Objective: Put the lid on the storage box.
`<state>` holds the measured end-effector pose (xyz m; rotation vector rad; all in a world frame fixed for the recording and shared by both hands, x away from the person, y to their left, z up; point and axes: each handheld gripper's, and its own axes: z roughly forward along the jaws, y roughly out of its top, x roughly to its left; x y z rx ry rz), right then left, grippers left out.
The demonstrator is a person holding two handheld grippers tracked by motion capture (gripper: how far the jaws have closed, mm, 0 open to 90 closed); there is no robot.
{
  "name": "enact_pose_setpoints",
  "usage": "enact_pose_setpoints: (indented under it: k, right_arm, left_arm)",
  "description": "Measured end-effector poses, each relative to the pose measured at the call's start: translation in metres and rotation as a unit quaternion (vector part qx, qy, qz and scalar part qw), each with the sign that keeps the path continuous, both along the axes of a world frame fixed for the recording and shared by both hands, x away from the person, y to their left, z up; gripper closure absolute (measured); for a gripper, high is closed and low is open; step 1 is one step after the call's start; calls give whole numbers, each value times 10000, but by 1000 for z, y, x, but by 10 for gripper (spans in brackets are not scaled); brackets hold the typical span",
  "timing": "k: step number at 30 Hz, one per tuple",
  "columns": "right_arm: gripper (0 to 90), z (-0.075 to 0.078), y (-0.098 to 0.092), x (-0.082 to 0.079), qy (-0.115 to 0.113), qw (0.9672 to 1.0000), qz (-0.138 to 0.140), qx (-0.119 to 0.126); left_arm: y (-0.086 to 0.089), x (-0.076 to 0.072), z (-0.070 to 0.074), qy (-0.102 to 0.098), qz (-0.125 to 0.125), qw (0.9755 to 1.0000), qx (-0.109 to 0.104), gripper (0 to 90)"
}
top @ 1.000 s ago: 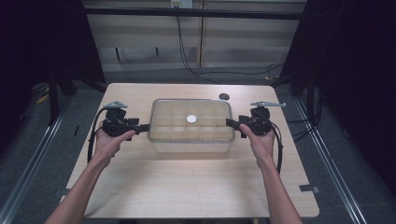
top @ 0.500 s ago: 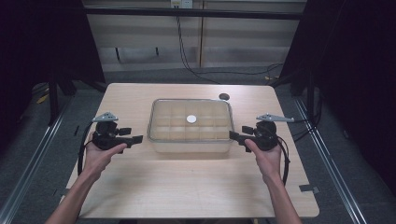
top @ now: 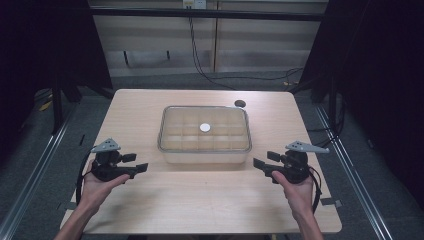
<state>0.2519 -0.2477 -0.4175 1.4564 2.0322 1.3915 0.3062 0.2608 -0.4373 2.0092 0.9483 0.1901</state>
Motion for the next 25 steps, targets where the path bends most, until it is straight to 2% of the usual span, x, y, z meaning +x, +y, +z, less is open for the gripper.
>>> enact_pose_setpoints:
  k: [2,5,8,11,13,14,16,18,20,21,22,23,24,25]
  right_arm:
    - [316,-3,-5,-12,-4,9999,-92,47]
    - [317,-5,-8,-17,34,9999,-126,34]
    - [317,-10,-15,-30,63,9996,-250,76]
    - [318,-11,-18,-36,59,9995,-312,96]
    - [318,-13,-22,-42,58,9992,-367,112]
    - [319,-17,-26,-48,51,9988,-440,204]
    - [320,-18,-27,-50,56,9987,-465,224]
    - [319,-22,-29,-55,109,9984,-532,129]
    - [320,-25,-32,-58,111,9980,-601,168]
    - [319,-26,-33,-59,123,9979,-611,156]
    - [319,-27,-33,-60,120,9978,-637,101]
    - [317,-28,-33,-61,113,9976,-675,57]
    - [309,-30,-34,-62,117,9976,-687,45]
    - [309,-30,-34,-62,117,9976,-687,45]
  left_arm:
    - [1,-7,-3,54,-23,10000,-8,339]
    - [2,-15,-7,136,-42,9999,35,340]
    - [6,-27,-9,105,-20,9999,64,338]
    - [7,-33,-10,128,21,9999,4,338]
    - [8,-38,-13,132,28,9999,50,338]
    - [9,-41,-14,161,25,9999,26,338]
    - [10,-44,-14,157,8,9999,60,338]
    - [11,-48,-16,162,-9,9999,-2,336]
    - [9,-52,-18,-13,4,9997,259,336]
    - [9,-53,-21,55,-97,9997,200,329]
    - [9,-53,-25,97,-69,9996,249,335]
    - [9,-53,-27,12,-23,9993,375,336]
    - [9,-52,-31,129,-72,9994,301,323]
    - [9,-52,-31,129,-72,9994,301,317]
